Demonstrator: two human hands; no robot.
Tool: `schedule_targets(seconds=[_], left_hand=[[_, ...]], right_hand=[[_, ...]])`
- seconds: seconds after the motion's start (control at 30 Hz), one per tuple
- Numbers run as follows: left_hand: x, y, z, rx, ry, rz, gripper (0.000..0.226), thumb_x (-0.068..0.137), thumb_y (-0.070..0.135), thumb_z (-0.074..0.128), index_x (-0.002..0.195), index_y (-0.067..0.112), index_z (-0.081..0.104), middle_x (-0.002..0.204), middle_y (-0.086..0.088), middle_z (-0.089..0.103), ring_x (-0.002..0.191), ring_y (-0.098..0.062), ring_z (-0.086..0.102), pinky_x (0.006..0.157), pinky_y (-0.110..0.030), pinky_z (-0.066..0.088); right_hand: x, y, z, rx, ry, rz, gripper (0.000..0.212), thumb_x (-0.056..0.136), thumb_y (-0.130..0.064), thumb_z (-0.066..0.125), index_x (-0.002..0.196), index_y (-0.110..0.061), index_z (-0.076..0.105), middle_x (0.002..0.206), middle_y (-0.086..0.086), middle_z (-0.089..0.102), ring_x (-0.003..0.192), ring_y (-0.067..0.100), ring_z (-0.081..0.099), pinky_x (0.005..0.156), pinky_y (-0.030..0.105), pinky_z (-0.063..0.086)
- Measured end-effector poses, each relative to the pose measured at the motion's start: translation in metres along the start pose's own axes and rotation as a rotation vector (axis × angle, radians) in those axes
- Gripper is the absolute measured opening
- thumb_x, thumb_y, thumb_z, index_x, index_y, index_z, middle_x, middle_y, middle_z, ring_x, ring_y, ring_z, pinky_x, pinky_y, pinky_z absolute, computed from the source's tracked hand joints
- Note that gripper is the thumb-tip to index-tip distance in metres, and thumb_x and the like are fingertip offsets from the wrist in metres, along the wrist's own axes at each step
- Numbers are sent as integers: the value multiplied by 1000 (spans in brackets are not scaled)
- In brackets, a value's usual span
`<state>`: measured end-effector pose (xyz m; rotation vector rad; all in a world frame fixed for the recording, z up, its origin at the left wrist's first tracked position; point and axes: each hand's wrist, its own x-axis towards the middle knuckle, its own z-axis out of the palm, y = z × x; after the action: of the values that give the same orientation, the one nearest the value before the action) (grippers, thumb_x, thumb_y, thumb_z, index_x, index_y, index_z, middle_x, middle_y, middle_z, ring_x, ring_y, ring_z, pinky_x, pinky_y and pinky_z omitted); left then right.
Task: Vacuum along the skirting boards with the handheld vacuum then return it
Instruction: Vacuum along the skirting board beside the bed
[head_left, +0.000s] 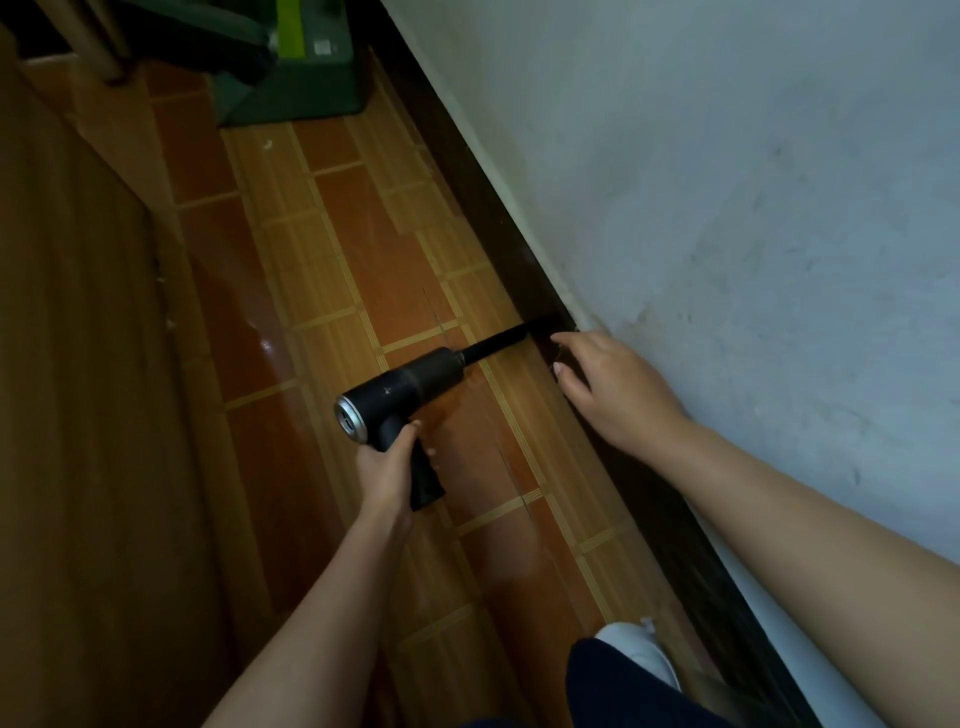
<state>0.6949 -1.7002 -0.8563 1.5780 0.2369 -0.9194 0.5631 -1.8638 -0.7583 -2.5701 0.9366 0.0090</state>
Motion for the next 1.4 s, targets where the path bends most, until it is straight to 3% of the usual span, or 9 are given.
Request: schedule_targets(seconds=[0.17, 0.3, 0.43, 0.53, 0.63, 0.83, 1.0, 1.2, 1.4], left_hand=[[5, 11, -3, -43, -13, 35, 33, 90, 17, 59, 118, 2, 54, 76, -5, 60, 64, -17, 58, 60, -29, 49], [4, 24, -8, -88, -28, 13, 17, 95, 28, 49, 101, 15, 57, 80, -4, 63, 67, -15, 60, 57, -25, 48], [2, 34, -13, -127, -75, 9, 29, 96, 37, 38, 98, 17, 58, 89, -8, 62, 81, -23, 58, 74, -35, 48], [-1, 43, -15, -145, -46, 25, 20, 96, 30, 36, 95, 20, 53, 97, -6, 59, 100, -24, 53, 92, -42, 42], [-4, 52, -14, -129, -67, 63, 18, 96, 24, 34, 91, 20, 52, 95, -3, 58, 100, -20, 51, 90, -38, 39], [-2, 60, -12, 20, -112, 116, 21, 97, 27, 36, 98, 24, 58, 108, 4, 61, 110, -14, 53, 98, -39, 38], [-3, 65, -10, 57, -100, 99, 27, 95, 23, 38, 110, 14, 59, 120, -5, 61, 115, -14, 52, 100, -39, 37], [-6, 67, -13, 145, -146, 95, 33, 93, 22, 40, 117, 10, 59, 124, -4, 59, 119, -16, 50, 101, -39, 35], [-1, 76, -20, 141, -43, 152, 36, 98, 14, 36, 130, 20, 52, 127, -3, 59, 112, -16, 53, 97, -37, 37]], right_hand=[[9, -1, 10, 19, 17, 38, 42, 99, -27, 39, 139, -13, 40, 137, 5, 49, 124, 18, 46, 97, 29, 40], [14, -11, 17, 56, -22, 64, 46, 99, -26, 40, 142, -12, 34, 143, 5, 40, 128, 19, 42, 102, 29, 36], [26, -30, 21, 121, -72, 68, 47, 98, -27, 42, 141, -11, 35, 143, 6, 38, 125, 19, 42, 100, 30, 38], [35, -46, 25, 225, -107, 89, 40, 97, -29, 43, 134, -13, 46, 133, 5, 48, 114, 20, 51, 92, 32, 43], [39, -57, 30, 296, -186, 76, 37, 96, -32, 45, 128, -17, 53, 125, 4, 56, 117, 20, 50, 95, 34, 43], [34, -81, 32, 447, -324, 49, 36, 96, -35, 47, 124, -15, 58, 119, 3, 62, 108, 15, 56, 79, 25, 39], [32, -96, 32, 569, -331, 94, 39, 89, -37, 58, 116, -8, 57, 98, 2, 61, 88, 13, 58, 68, 17, 44], [31, -100, 38, 625, -397, 197, 34, 86, -31, 60, 110, -9, 51, 104, 9, 61, 95, 22, 61, 86, 40, 51], [23, -94, 33, 626, -431, 208, 32, 94, -25, 48, 117, -5, 37, 84, 3, 46, 71, 14, 47, 58, 24, 37]])
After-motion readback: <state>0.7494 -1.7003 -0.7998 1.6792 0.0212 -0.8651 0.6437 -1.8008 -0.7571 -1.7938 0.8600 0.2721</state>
